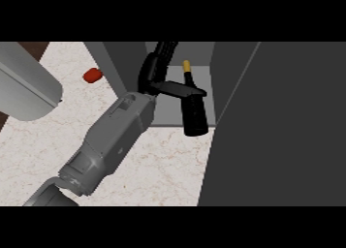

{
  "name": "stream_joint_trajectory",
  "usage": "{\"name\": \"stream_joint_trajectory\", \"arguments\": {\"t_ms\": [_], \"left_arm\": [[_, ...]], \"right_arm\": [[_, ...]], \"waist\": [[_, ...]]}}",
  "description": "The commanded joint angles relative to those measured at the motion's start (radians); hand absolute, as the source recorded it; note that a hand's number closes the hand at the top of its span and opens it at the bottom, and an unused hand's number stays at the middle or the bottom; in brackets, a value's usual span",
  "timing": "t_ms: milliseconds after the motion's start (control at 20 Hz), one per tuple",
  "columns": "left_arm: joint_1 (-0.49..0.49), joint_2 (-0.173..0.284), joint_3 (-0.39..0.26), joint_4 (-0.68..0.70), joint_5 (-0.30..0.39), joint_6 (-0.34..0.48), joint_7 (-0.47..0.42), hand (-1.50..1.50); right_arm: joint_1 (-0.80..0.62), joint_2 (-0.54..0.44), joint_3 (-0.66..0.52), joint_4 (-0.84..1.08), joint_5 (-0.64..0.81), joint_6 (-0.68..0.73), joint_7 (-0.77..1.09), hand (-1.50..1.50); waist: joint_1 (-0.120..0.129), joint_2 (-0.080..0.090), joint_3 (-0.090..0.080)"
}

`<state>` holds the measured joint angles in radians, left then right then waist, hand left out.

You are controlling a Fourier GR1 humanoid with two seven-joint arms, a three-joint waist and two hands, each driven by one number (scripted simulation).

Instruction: Pick up the wine, place it into the cabinet and close the cabinet

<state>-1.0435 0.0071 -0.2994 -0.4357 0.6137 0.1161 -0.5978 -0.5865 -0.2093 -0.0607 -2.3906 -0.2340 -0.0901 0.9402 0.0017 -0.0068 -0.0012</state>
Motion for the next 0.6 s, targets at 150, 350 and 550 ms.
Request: {"name": "stream_joint_trajectory", "arguments": {"t_ms": [150, 350, 550], "left_arm": [[0.101, -0.007, -0.127, -0.35, -0.023, 0.138, 0.149, -1.5], [0.222, -0.007, -0.211, -0.606, -0.009, 0.235, 0.273, -1.5], [0.349, -0.007, -0.302, -0.803, -0.051, 0.389, 0.304, -1.5]], "right_arm": [[-0.015, -0.025, -0.022, -0.056, -0.022, -0.019, 0.041, -1.5], [-0.006, -0.016, 0.016, -0.055, 0.019, -0.043, 0.05, -1.5], [-0.07, -0.046, 0.011, -0.059, -0.017, -0.045, 0.102, -1.5]], "waist": [[0.011, -0.009, 0.001], [0.025, -0.013, 0.001], [0.014, -0.008, 0.001]]}}
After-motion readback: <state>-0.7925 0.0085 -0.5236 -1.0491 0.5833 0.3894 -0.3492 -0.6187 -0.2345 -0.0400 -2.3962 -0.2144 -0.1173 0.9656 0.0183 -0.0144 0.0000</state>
